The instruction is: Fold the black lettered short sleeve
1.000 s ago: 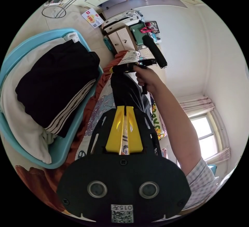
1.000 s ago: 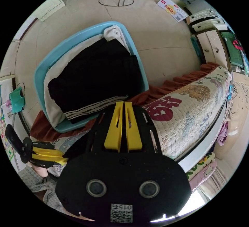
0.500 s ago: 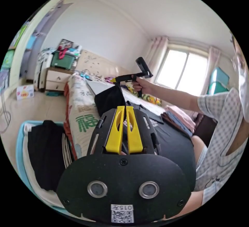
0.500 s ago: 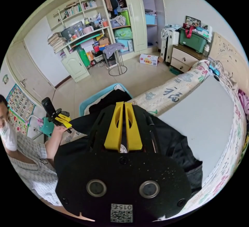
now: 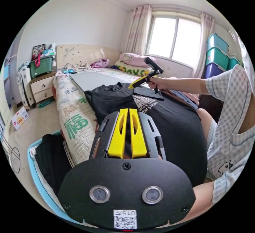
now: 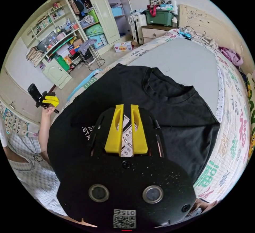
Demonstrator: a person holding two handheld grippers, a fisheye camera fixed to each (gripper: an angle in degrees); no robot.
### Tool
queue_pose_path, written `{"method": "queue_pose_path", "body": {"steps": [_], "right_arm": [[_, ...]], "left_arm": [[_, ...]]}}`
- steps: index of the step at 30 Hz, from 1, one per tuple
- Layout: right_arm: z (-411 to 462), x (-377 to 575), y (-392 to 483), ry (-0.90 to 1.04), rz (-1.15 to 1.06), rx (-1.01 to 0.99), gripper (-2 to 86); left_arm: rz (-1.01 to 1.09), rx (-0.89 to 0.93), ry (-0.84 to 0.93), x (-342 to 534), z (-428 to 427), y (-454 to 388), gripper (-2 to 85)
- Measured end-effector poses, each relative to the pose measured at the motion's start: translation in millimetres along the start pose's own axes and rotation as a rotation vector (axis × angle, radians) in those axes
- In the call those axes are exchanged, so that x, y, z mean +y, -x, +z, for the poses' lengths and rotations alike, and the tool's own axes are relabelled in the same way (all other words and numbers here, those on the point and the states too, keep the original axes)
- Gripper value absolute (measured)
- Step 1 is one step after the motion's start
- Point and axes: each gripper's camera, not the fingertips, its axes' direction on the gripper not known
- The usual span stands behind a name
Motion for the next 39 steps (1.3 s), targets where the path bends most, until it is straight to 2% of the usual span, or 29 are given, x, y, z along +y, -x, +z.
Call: {"method": "queue_pose_path", "body": {"steps": [6, 11, 14, 21, 24, 26, 29, 31, 39], "right_arm": [[47.9, -40.1, 26.8, 0.159, -0.048, 0.055, 5.0], [51.7, -67.5, 33.5, 0.152, -0.020, 0.080, 4.0], [53.1, -88.1, 36.6, 0.163, -0.015, 0.055, 4.1], [60.0, -143.7, 57.0, 0.188, -0.006, 0.183, -0.5], [51.4, -166.9, 64.1, 0.142, 0.027, 0.117, 0.4], [49.2, -181.6, 68.8, 0.132, 0.039, 0.060, 3.9], [63.0, -209.0, 84.1, 0.204, 0.012, 0.058, 6.5], [64.6, -225.6, 96.2, 0.199, 0.000, 0.086, 6.1], [70.3, -311.1, 142.9, 0.231, -0.061, 0.183, -0.6]], "left_arm": [[0.125, 0.082, 0.227, -3.7, 90.2, -49.6, 1.3], [0.202, 0.047, 0.383, 12.7, 143.8, -75.0, 0.4], [0.217, 0.045, 0.383, 21.3, 153.6, -78.6, -0.2], [0.264, 0.124, 0.393, 37.3, 169.0, -79.8, -0.6], [0.181, 0.086, 0.303, 36.9, 163.8, -66.1, 0.3], [0.114, 0.094, 0.245, 35.5, 162.1, -54.8, 4.2], [0.134, 0.017, 0.341, 39.2, 189.8, -57.4, 8.6], [0.157, -0.018, 0.416, 41.7, 209.8, -60.7, 8.2], [0.183, 0.013, 0.384, 47.1, 215.8, -46.0, 1.6]]}}
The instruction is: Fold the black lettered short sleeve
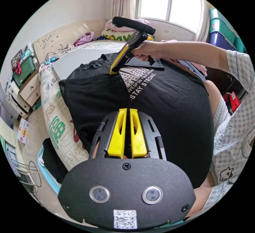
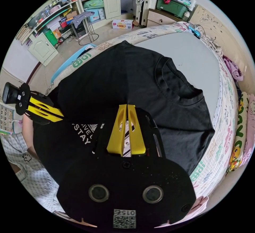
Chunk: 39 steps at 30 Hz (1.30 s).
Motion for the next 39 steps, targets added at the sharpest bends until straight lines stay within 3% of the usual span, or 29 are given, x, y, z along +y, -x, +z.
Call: {"method": "queue_pose_path", "body": {"steps": [9, 12, 16, 22, 26, 30, 33, 35, 39], "right_arm": [[-54.5, -83.8, -1.9, -0.059, 0.054, -0.035, 3.9], [-99.5, -80.6, -51.9, -0.181, 0.179, -0.055, 5.4], [-137.3, -78.1, -108.3, -0.223, 0.285, 0.036, 6.5], [-162.7, -142.9, -174.0, -0.232, 0.376, 0.094, 9.5], [-176.5, -202.2, -202.5, -0.229, 0.442, 0.073, 11.5], [-199.5, -258.4, -202.0, -0.169, 0.400, 0.092, 11.5], [-226.8, -291.6, -190.4, -0.159, 0.361, 0.096, 8.9], [-247.6, -308.0, -183.7, -0.165, 0.364, 0.101, 5.8], [-300.3, -341.7, -170.8, -0.203, 0.384, 0.022, 1.1]], "left_arm": [[-0.029, 0.046, 0.006, -5.9, 11.0, 28.5, 4.4], [-0.126, 0.099, -0.115, 6.2, -7.4, 60.4, 6.3], [-0.466, 0.051, -0.280, 36.9, -26.1, 130.0, 6.5], [-0.499, -0.139, -0.148, -50.0, -23.4, 212.2, 7.9], [-0.461, -0.177, -0.031, -154.4, 41.2, 261.5, 13.0], [-0.493, -0.116, 0.073, -205.3, 100.1, 294.1, 13.7], [-0.493, -0.151, 0.202, -221.1, 133.1, 298.8, 12.3], [-0.515, -0.260, 0.206, -225.0, 132.9, 292.0, 7.8], [-0.489, -0.310, 0.241, -230.2, 134.8, 275.6, 1.8]]}}
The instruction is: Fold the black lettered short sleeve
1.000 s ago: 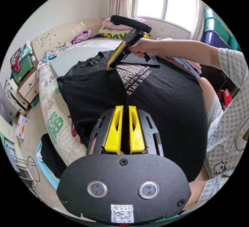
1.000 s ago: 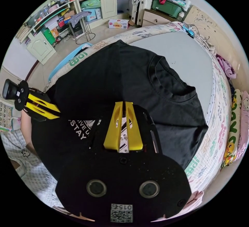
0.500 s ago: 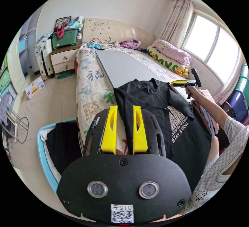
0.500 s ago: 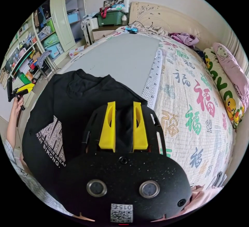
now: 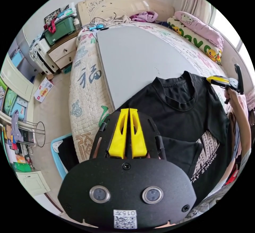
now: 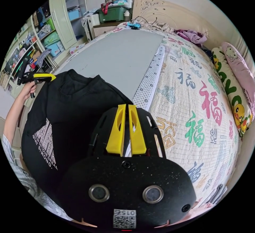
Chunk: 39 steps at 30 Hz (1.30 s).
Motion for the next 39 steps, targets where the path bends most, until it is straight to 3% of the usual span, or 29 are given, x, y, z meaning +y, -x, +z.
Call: {"method": "queue_pose_path", "body": {"steps": [7, 13, 18, 21, 25, 28, 34, 39], "right_arm": [[-106.8, -54.9, 46.0, -0.122, 0.030, -0.076, -0.8], [-261.0, -50.6, 108.2, -0.289, -0.018, -0.178, -1.0], [-428.1, 59.0, 174.2, -0.410, -0.057, -0.283, -1.0], [-481.3, 141.9, 217.5, -0.353, -0.044, -0.347, -1.0], [-488.6, 231.6, 278.0, -0.171, 0.050, -0.385, -1.0], [-486.8, 249.9, 310.0, -0.092, 0.085, -0.395, -1.0], [-558.9, 224.9, 339.1, -0.157, 0.082, -0.353, -0.9], [-576.6, 199.8, 353.0, -0.133, 0.109, -0.264, 0.1]], "left_arm": [[0.007, -0.036, -0.137, 20.2, -63.3, -13.5, 0.0], [0.061, 0.088, -0.318, 94.3, -172.9, -18.0, -0.2], [0.087, 0.210, -0.428, 233.7, -273.8, -30.3, -0.3], [0.099, 0.319, -0.424, 347.2, -315.8, -47.4, -0.3], [0.076, 0.437, -0.269, 475.8, -311.3, -77.5, -0.2], [0.013, 0.403, -0.210, 525.9, -309.2, -94.0, -0.2], [-0.017, 0.363, -0.282, 558.2, -364.8, -98.1, -0.2], [-0.132, 0.317, -0.217, 570.9, -375.7, -80.0, 0.8]]}}
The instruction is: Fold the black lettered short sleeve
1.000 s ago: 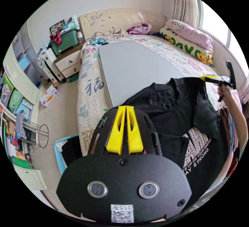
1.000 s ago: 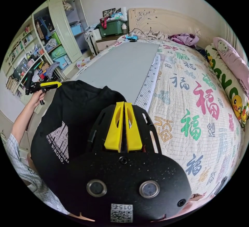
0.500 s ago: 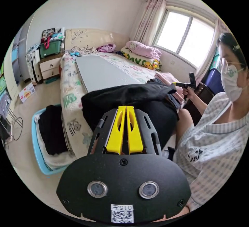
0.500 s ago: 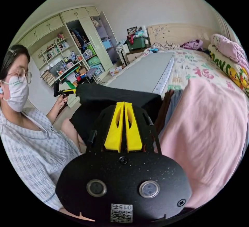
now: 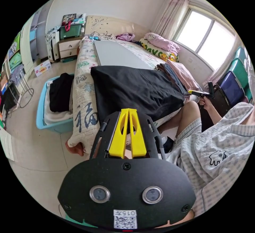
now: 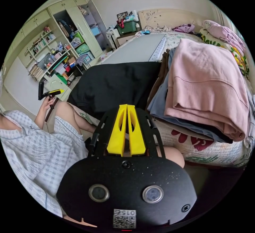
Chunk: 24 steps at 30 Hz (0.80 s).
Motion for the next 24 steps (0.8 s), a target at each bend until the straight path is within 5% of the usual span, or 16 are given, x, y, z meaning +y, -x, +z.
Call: {"method": "queue_pose_path", "body": {"steps": [7, 14, 24], "right_arm": [[33.7, -48.4, -10.1, 0.004, 0.258, -0.122, 13.1], [42.9, -71.2, -12.6, -0.035, 0.365, -0.281, 5.1], [58.1, -101.4, 18.3, 0.084, 0.252, -0.104, 3.7]], "left_arm": [[-0.395, 0.179, -0.092, -6.2, 30.3, 44.1, 11.3], [-0.435, 0.183, -0.145, -19.2, 19.5, 48.8, 1.7], [-0.397, 0.018, -0.051, -30.1, -0.5, 41.7, 1.2]]}}
